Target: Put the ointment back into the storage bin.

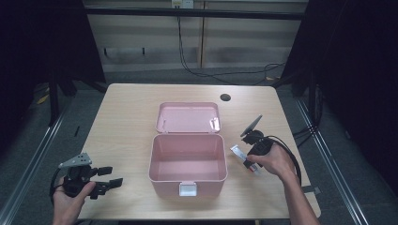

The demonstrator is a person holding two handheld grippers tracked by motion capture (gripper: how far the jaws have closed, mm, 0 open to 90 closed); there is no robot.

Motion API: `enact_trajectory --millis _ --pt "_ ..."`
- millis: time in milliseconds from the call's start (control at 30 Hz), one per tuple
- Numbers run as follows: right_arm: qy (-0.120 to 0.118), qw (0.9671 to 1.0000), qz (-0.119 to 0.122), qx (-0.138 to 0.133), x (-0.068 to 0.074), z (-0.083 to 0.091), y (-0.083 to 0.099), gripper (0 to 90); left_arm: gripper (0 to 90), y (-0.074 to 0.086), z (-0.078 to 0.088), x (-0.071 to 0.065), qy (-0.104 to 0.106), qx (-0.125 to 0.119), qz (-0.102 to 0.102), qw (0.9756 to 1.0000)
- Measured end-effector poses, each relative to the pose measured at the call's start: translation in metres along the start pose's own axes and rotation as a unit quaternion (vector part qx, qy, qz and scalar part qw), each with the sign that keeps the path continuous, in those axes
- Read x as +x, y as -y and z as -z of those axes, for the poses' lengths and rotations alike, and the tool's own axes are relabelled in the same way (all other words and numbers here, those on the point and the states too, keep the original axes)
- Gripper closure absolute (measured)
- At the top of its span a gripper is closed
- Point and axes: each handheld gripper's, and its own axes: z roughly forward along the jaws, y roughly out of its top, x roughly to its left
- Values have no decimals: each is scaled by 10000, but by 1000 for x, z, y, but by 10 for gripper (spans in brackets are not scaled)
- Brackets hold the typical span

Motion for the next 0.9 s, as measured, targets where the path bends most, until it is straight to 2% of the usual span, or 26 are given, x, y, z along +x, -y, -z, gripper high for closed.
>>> enact_trajectory --millis 233,300,400,467,567,767,900 --pt "-48 9998 108 -139 -3 11 8 715 261 0 0 0 2 -2 6 10000" --pt "-8 9998 165 -99 -4 14 11 715 261 0 0 0 4 19 -15 10000" --pt "-9 9998 145 -133 -6 19 15 715 261 0 0 0 3 10 13 10000" --pt "-107 9997 182 -153 -9 23 18 715 261 0 0 0 2 9 10 10000" --pt "-60 9995 297 -122 -9 30 22 715 261 0 0 1 2 9 5 10000" --pt "-241 9982 516 -190 -10 40 28 714 261 0 0 1 1 20 11 10000" --pt "-240 9977 602 -187 -8 43 30 714 260 0 0 0 16 24 6 10000"
